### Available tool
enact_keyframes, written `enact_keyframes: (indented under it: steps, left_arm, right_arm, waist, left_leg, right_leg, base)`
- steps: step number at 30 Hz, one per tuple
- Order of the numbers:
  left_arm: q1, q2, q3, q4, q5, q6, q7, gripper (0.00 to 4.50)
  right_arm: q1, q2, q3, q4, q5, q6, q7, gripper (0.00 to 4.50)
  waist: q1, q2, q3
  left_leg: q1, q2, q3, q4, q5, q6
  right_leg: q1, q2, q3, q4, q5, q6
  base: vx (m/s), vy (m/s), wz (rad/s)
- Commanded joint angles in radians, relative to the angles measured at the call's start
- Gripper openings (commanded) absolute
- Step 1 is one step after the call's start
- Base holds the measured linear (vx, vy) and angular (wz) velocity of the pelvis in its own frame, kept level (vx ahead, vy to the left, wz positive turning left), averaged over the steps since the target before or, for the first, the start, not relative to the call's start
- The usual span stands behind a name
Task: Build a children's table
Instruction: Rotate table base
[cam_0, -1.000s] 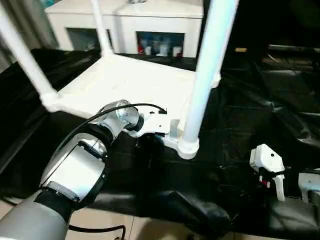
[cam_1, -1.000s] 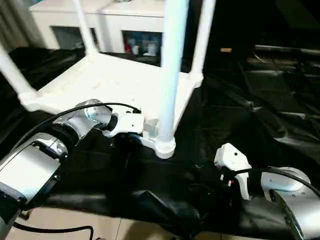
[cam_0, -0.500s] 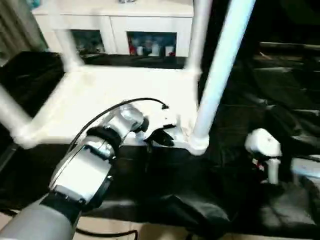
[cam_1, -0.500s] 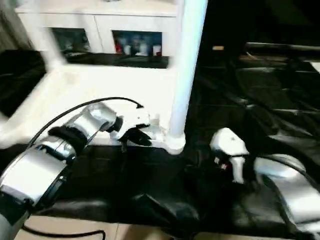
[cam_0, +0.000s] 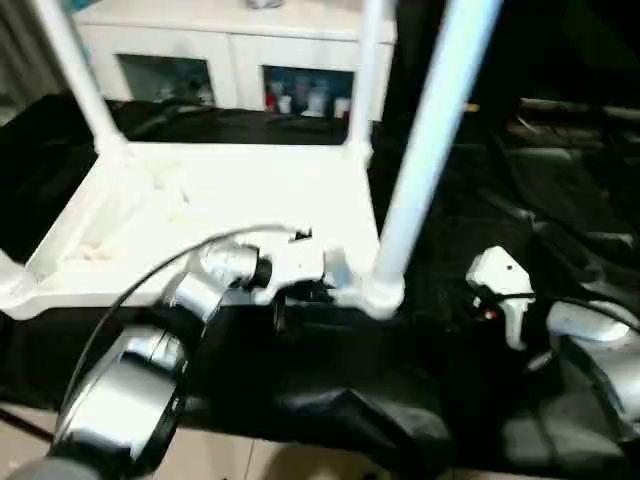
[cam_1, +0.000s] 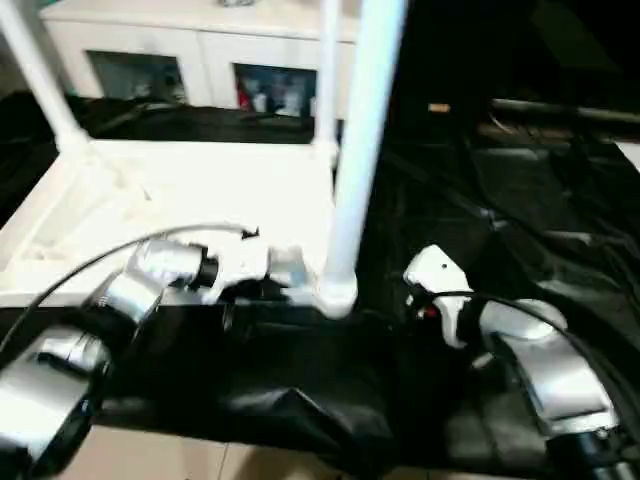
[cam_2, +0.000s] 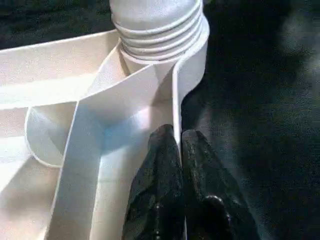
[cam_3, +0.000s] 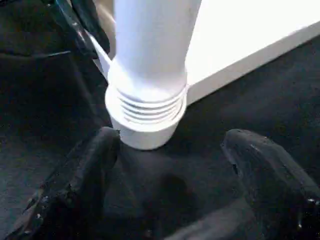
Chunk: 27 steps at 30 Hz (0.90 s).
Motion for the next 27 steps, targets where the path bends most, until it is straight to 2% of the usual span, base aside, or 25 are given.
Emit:
enact_keyframes:
  steps: [1, 3, 4, 5, 6, 7, 8, 9, 11, 13, 14, 15, 16, 17, 21, 24, 26, 27]
  left_arm:
    - [0.045, 0.007, -0.010, -0.053, -0.024, 0.061, -0.059, 0.02]
    - [0.059, 0.016, -0.020, -0.079, -0.027, 0.071, -0.088, 0.02]
    - [0.072, 0.024, -0.027, -0.103, -0.028, 0.076, -0.104, 0.02]
    - [0.081, 0.032, -0.035, -0.123, -0.028, 0.101, -0.123, 0.02]
    - [0.086, 0.042, -0.044, -0.137, -0.023, 0.113, -0.135, 0.02]
    - [0.086, 0.043, -0.044, -0.138, -0.023, 0.114, -0.137, 0.02]
    - [0.087, 0.062, -0.070, -0.145, 0.013, 0.115, -0.130, 0.02]
    - [0.077, 0.064, -0.076, -0.121, 0.036, 0.084, -0.101, 0.02]
    - [0.072, 0.058, -0.070, -0.108, 0.043, 0.077, -0.069, 0.02]
    - [0.078, 0.052, -0.058, -0.128, 0.036, 0.096, -0.045, 0.02]
    - [0.083, 0.043, -0.044, -0.145, 0.023, 0.114, -0.029, 0.02]
    - [0.083, 0.039, -0.038, -0.148, 0.017, 0.119, -0.023, 0.02]
    - [0.082, 0.028, -0.023, -0.151, 0.001, 0.132, -0.012, 0.02]
    - [0.088, 0.020, -0.008, -0.173, -0.024, 0.169, -0.020, 0.45]
    - [0.089, 0.031, -0.004, -0.187, -0.028, 0.154, -0.014, 0.45]
    - [0.088, 0.047, -0.011, -0.191, -0.036, 0.169, -0.040, 0.45]
    - [0.087, 0.051, -0.013, -0.190, -0.039, 0.175, -0.050, 0.45]
    - [0.084, 0.056, -0.014, -0.177, -0.041, 0.166, -0.057, 0.45]
  right_arm:
    - [0.013, -0.013, 0.020, -0.020, 0.000, -0.034, 0.041, 3.79]
    - [0.016, -0.007, 0.024, -0.020, 0.009, -0.044, 0.056, 3.79]
    - [0.017, -0.002, 0.026, -0.018, 0.016, -0.052, 0.064, 3.79]
    - [0.018, 0.006, 0.026, -0.019, 0.025, -0.056, 0.067, 3.79]
    - [0.018, 0.010, 0.030, -0.019, 0.025, -0.063, 0.069, 3.79]
    - [0.018, 0.010, 0.030, -0.019, 0.025, -0.064, 0.070, 3.79]
    - [0.015, 0.018, 0.045, -0.007, 0.018, -0.088, 0.069, 3.79]
    - [0.007, 0.027, 0.053, 0.005, 0.010, -0.099, 0.062, 3.79]
    - [-0.001, 0.035, 0.060, 0.020, 0.001, -0.114, 0.054, 3.79]
    - [-0.008, 0.042, 0.059, 0.034, -0.006, -0.124, 0.048, 3.79]
    - [-0.011, 0.047, 0.058, 0.038, -0.007, -0.127, 0.049, 3.79]
    - [-0.011, 0.048, 0.058, 0.039, -0.007, -0.128, 0.049, 3.79]
    - [-0.013, 0.050, 0.060, 0.041, -0.009, -0.133, 0.050, 3.79]
    - [-0.012, 0.051, 0.061, 0.044, -0.010, -0.143, 0.050, 3.79]
    - [-0.014, 0.055, 0.060, 0.039, -0.002, -0.146, 0.055, 3.79]
    - [-0.022, 0.058, 0.064, 0.044, 0.002, -0.153, 0.069, 3.79]
    - [-0.025, 0.059, 0.066, 0.050, 0.001, -0.158, 0.071, 3.79]
    - [-0.031, 0.061, 0.070, 0.060, -0.001, -0.165, 0.072, 3.79]
  waist:
    - [0.007, -0.017, -0.064]
    - [0.008, -0.019, -0.063]
    - [0.007, -0.019, -0.060]
    - [0.005, -0.026, -0.059]
    - [0.006, -0.024, -0.058]
    - [0.006, -0.026, -0.056]
    - [0.005, -0.035, -0.058]
    - [0.006, -0.026, -0.057]
    - [0.004, -0.030, -0.058]
    - [0.005, -0.029, -0.057]
    - [0.005, -0.033, -0.056]
    - [0.006, -0.026, -0.059]
    - [0.005, -0.028, -0.057]
    - [0.004, -0.031, -0.057]
    - [0.009, -0.040, -0.059]
    - [0.009, -0.033, -0.058]
    - [0.007, -0.033, -0.058]
    - [0.009, -0.026, -0.058]
  left_leg:
    - [0.004, 0.004, 0.015, -0.066, -0.200, 0.107]
    - [0.002, 0.002, 0.015, -0.067, -0.208, 0.105]
    - [0.003, 0.002, 0.015, -0.069, -0.224, 0.100]
    - [0.001, 0.001, 0.015, -0.069, -0.230, 0.098]
    - [0.002, 0.000, 0.015, -0.070, -0.247, 0.090]
    - [0.003, 0.001, 0.015, -0.071, -0.253, 0.086]
    - [0.003, 0.001, 0.015, -0.070, -0.259, 0.080]
    - [0.004, 0.002, 0.013, -0.072, -0.264, 0.071]
    - [0.003, 0.001, 0.012, -0.074, -0.276, 0.060]
    - [0.006, 0.002, 0.012, -0.074, -0.287, 0.055]
    - [0.007, 0.003, 0.012, -0.077, -0.301, 0.051]
    - [0.009, 0.002, 0.012, -0.076, -0.303, 0.047]
    - [0.007, 0.002, 0.012, -0.077, -0.310, 0.045]
    - [0.006, 0.001, 0.012, -0.077, -0.316, 0.045]
    - [0.003, 0.000, 0.010, -0.077, -0.310, 0.051]
    - [0.000, 0.000, 0.008, -0.078, -0.314, 0.046]
    - [-0.002, 0.000, 0.007, -0.080, -0.312, 0.044]
    - [0.000, 0.000, 0.006, -0.080, -0.314, 0.043]
  right_leg:
    - [0.049, -0.028, 0.023, -0.058, -0.182, -0.261]
    - [0.050, -0.027, 0.022, -0.058, -0.189, -0.256]
    - [0.048, -0.027, 0.022, -0.061, -0.217, -0.248]
    - [0.048, -0.027, 0.022, -0.063, -0.236, -0.241]
    - [0.046, -0.028, 0.022, -0.066, -0.284, -0.226]
    - [0.044, -0.028, 0.022, -0.068, -0.305, -0.218]
    - [0.043, -0.028, 0.023, -0.071, -0.334, -0.205]
    - [0.039, -0.029, 0.023, -0.073, -0.350, -0.191]
    - [0.039, -0.027, 0.022, -0.073, -0.357, -0.181]
    - [0.036, -0.027, 0.023, -0.075, -0.360, -0.181]
    - [0.034, -0.025, 0.023, -0.074, -0.351, -0.187]
    - [0.036, -0.025, 0.023, -0.072, -0.344, -0.190]
    - [0.036, -0.025, 0.023, -0.074, -0.344, -0.190]
    - [0.037, -0.024, 0.023, -0.075, -0.349, -0.189]
    - [0.037, -0.027, 0.022, -0.077, -0.383, -0.171]
    - [0.038, -0.027, 0.021, -0.077, -0.370, -0.171]
    - [0.040, -0.027, 0.020, -0.075, -0.362, -0.173]
    - [0.039, -0.027, 0.021, -0.074, -0.358, -0.175]
  base:
    - [0.000, 0.000, 0.00]
    - [0.000, 0.000, 0.00]
    - [0.000, 0.000, 0.00]
    - [0.000, 0.000, 0.00]
    - [0.000, 0.000, 0.00]
    - [0.000, 0.000, 0.00]
    - [0.000, 0.000, 0.00]
    - [0.000, 0.000, 0.00]
    - [0.000, 0.000, 0.00]
    - [0.000, 0.000, 0.00]
    - [0.000, 0.000, 0.00]
    - [0.000, 0.000, 0.00]
    - [0.000, 0.000, 0.00]
    - [0.000, 0.000, 0.00]
    - [0.000, 0.000, 0.00]
    - [0.000, 0.000, 0.00]
    - [0.000, 0.000, 0.00]
    - [0.000, 0.000, 0.00]
